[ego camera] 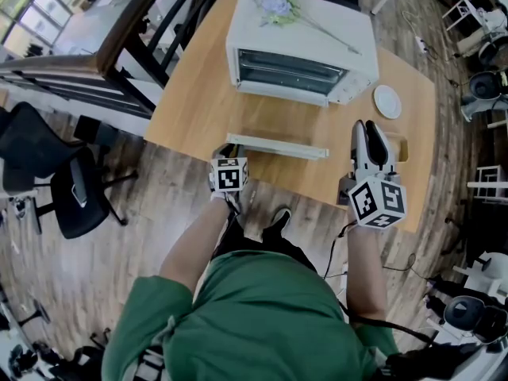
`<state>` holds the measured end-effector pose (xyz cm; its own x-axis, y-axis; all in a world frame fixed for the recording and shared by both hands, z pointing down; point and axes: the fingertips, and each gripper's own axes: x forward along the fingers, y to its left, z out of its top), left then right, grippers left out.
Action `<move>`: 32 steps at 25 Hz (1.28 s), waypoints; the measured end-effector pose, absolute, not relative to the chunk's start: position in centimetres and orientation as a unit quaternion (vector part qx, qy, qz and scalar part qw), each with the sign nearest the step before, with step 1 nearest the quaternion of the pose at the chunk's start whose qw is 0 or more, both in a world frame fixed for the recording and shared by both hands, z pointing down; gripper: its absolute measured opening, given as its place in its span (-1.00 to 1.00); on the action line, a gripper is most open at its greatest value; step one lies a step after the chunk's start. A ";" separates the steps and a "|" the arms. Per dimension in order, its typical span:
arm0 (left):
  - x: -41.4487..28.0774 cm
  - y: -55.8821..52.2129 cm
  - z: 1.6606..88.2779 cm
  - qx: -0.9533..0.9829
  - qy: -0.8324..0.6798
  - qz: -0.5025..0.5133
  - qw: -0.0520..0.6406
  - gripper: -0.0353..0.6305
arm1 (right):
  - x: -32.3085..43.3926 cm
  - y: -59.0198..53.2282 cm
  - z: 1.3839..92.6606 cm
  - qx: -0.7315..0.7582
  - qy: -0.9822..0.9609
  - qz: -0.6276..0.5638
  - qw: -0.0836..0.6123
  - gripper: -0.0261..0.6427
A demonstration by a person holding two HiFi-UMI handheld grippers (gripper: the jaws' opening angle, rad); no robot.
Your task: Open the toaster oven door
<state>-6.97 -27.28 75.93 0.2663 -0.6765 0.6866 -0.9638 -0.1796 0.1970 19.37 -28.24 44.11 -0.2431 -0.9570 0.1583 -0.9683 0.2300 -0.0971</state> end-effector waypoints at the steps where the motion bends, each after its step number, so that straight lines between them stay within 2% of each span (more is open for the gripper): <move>1: -7.0 -27.3 76.1 0.732 -0.559 0.234 0.310 -0.65 | 19.4 -28.3 44.2 0.614 -0.784 0.088 0.033 -0.59; 13: -8.0 -26.5 78.3 0.719 -0.549 0.266 0.335 -0.65 | 19.1 -28.6 44.4 0.612 -0.785 0.093 0.027 -0.59; 21: -13.6 -25.4 77.8 0.672 -0.603 0.255 0.347 -0.65 | 18.2 -29.0 43.3 0.604 -0.792 0.088 0.011 -0.60; 27: -17.2 -28.6 71.8 0.666 -0.647 0.174 0.327 -0.65 | 16.8 -29.1 42.2 0.592 -0.802 0.081 -0.001 -0.60; 32: -16.1 -31.4 63.9 0.702 -0.648 0.125 0.268 -0.64 | 16.3 -29.1 41.0 0.587 -0.806 0.074 -0.011 -0.60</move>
<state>-16.09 -31.44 63.91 0.1284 -0.8429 0.5225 -0.9767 -0.0162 0.2138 16.28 -29.07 41.03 -0.3106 -0.9481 0.0685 -0.9447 0.3000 -0.1322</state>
